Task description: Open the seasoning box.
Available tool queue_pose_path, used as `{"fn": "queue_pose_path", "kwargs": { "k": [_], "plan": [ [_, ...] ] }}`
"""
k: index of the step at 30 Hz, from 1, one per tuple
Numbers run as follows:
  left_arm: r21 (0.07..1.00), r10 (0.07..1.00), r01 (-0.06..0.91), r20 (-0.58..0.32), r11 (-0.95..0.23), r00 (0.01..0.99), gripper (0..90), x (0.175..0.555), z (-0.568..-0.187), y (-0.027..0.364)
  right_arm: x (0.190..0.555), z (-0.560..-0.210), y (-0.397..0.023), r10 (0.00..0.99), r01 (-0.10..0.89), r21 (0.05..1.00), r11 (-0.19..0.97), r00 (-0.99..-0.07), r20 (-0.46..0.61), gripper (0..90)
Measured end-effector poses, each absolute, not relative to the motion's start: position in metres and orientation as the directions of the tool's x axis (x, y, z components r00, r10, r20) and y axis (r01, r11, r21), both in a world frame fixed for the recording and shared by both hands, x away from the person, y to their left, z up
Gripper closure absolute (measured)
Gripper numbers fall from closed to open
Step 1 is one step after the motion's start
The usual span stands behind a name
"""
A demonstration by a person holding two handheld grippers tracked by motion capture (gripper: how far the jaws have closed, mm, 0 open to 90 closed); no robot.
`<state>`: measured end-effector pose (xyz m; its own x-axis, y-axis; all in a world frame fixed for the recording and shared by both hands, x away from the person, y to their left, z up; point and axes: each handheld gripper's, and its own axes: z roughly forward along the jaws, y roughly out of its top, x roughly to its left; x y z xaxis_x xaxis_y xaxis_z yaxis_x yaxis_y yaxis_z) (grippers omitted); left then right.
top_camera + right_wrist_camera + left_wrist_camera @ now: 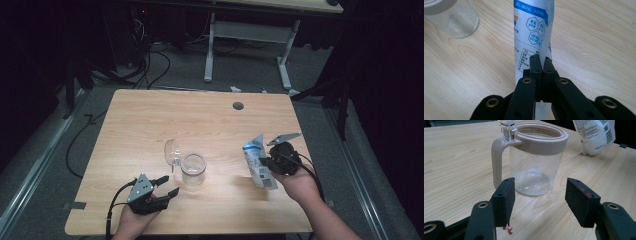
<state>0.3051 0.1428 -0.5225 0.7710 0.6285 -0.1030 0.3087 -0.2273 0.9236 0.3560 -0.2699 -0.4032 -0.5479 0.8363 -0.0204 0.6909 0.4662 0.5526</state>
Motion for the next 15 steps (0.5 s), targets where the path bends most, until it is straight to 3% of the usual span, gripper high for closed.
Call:
{"fn": "queue_pose_path", "kwargs": {
  "k": [15],
  "plan": [
    [0.926,0.63,0.29,-0.076,-0.243,0.773,41.0,0.304,-0.522,0.139,0.361,-0.397,-0.257,0.804,0.698,0.462,0.547,-0.591,-0.06,90.0]
  ]
}}
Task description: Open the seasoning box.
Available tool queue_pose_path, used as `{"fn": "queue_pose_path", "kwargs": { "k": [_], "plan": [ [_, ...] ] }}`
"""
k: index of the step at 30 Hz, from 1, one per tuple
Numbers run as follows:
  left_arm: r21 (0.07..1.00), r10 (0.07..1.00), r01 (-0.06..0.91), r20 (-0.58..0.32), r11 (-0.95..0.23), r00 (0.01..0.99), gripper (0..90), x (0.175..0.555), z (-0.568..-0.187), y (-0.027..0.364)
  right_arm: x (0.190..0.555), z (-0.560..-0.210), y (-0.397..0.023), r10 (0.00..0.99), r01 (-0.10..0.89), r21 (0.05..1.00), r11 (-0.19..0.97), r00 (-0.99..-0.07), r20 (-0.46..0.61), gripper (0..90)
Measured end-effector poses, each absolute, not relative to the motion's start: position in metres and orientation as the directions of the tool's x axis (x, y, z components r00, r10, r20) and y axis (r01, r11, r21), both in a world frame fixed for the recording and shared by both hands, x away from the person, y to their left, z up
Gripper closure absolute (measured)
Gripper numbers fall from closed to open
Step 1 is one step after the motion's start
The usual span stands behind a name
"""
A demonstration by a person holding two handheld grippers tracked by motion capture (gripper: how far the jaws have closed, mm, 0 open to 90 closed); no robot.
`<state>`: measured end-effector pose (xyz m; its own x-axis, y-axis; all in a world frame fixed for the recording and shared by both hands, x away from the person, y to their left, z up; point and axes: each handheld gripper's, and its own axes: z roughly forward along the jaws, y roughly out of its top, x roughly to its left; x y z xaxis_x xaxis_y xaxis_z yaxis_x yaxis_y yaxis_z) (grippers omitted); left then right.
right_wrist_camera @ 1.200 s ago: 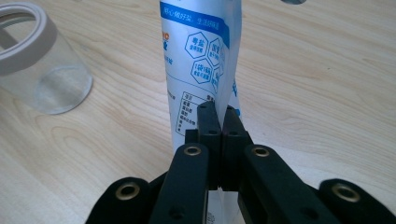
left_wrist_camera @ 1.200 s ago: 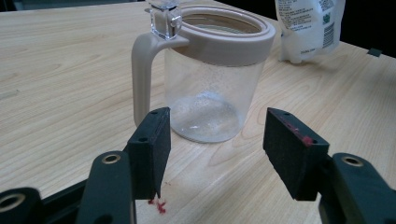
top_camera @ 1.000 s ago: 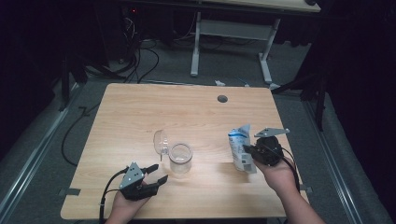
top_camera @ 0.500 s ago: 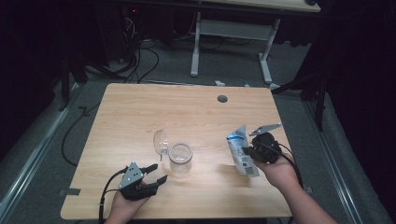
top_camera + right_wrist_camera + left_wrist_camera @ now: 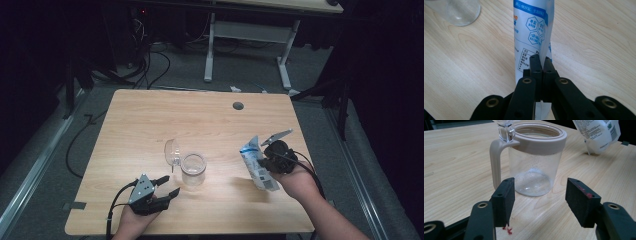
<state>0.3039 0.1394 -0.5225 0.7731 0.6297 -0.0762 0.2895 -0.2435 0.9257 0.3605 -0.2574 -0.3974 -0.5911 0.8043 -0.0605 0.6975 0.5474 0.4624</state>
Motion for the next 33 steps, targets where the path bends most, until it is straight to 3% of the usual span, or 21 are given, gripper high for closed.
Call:
{"fn": "queue_pose_path", "kwargs": {
  "k": [33],
  "plan": [
    [0.928,0.585,0.249,-0.042,-0.277,0.81,39.8,0.292,-0.521,0.126,0.364,-0.391,-0.247,0.793,0.756,0.268,0.597,-0.606,-0.059,90.0]
  ]
}}
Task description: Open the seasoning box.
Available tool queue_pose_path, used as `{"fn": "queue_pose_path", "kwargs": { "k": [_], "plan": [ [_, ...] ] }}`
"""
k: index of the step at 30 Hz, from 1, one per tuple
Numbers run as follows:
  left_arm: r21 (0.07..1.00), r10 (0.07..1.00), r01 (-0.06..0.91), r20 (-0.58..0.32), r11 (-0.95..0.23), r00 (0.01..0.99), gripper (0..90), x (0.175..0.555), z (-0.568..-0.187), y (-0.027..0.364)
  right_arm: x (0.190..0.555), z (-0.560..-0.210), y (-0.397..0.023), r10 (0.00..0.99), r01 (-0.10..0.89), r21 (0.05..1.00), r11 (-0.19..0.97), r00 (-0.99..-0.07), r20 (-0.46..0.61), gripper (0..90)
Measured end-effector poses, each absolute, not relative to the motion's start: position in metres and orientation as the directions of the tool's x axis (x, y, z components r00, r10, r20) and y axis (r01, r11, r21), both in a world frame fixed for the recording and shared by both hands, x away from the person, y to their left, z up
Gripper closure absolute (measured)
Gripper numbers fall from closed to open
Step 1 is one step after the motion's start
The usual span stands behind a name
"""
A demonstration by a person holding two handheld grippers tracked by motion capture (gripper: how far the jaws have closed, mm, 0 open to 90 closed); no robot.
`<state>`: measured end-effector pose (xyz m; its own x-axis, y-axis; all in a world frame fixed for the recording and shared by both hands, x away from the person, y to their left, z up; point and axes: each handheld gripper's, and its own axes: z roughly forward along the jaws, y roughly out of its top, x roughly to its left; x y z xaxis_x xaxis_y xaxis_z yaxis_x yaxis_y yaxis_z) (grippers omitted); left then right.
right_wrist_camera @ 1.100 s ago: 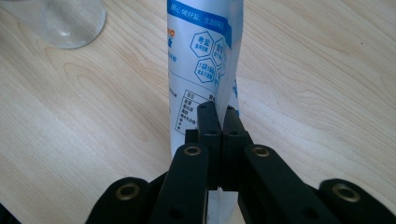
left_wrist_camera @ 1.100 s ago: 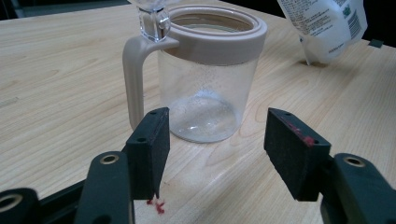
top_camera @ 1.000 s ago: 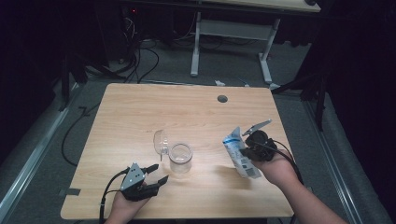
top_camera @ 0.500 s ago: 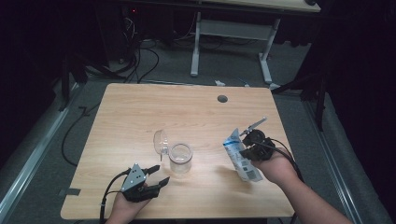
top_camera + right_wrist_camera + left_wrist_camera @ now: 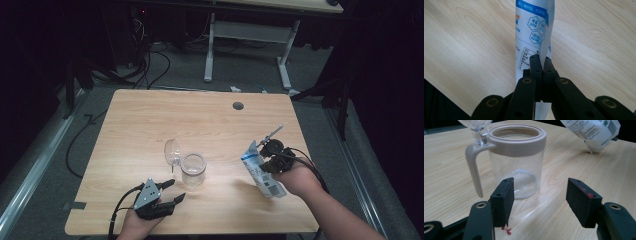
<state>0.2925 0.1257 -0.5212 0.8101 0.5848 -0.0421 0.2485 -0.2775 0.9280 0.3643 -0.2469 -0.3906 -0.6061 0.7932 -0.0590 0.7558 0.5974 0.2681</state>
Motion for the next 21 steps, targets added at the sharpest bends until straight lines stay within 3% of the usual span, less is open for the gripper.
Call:
{"fn": "queue_pose_path", "kwargs": {
  "k": [21],
  "plan": [
    [0.928,0.48,0.214,-0.045,-0.305,0.876,39.5,0.28,-0.518,0.082,0.354,-0.38,-0.25,0.779,0.737,0.293,0.61,-0.626,-0.047,90.0]
  ]
}}
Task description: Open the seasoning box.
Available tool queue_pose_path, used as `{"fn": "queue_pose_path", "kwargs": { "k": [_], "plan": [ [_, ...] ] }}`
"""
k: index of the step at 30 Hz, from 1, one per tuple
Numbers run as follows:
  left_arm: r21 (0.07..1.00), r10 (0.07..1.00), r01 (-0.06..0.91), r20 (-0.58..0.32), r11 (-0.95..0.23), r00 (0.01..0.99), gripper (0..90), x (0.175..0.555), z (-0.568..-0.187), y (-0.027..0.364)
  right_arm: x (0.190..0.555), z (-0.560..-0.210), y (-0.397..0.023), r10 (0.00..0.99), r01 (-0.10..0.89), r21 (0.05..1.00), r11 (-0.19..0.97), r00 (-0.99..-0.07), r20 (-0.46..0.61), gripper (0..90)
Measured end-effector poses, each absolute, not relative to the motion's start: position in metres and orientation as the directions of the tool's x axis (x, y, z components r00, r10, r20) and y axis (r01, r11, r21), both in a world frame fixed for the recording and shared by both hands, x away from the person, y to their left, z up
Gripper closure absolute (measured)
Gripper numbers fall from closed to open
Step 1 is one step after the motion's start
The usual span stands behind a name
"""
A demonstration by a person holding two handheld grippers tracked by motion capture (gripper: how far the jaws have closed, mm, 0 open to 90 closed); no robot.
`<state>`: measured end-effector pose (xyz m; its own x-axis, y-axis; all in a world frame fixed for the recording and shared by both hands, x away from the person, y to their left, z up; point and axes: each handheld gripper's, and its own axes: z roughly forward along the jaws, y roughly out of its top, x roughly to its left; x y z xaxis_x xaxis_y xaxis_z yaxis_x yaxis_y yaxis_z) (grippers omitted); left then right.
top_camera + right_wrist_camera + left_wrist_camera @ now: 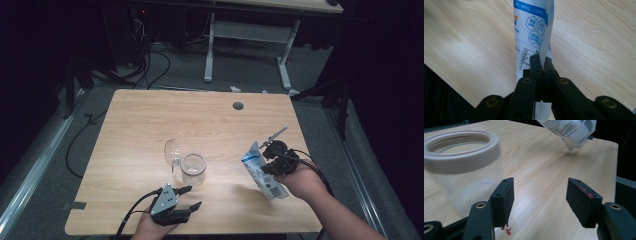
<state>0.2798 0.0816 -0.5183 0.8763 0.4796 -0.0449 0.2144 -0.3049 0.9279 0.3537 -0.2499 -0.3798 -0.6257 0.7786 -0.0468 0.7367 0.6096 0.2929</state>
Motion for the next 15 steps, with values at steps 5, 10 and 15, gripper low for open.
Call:
{"fn": "queue_pose_path", "kwargs": {
  "k": [5,10,15],
  "plan": [
    [0.923,0.459,0.24,-0.08,-0.301,0.885,36.3,0.282,-0.522,0.071,0.349,-0.376,-0.245,0.771,0.729,0.296,0.618,-0.635,-0.045,90.0],
    [0.924,0.449,0.234,-0.078,-0.304,0.89,33.3,0.283,-0.52,0.064,0.347,-0.375,-0.237,0.756,0.713,0.295,0.636,-0.653,-0.051,90.0],
    [0.924,0.436,0.235,-0.084,-0.303,0.896,33.6,0.286,-0.518,0.053,0.345,-0.375,-0.227,0.749,0.707,0.3,0.64,-0.661,-0.04,90.0]
  ]
}}
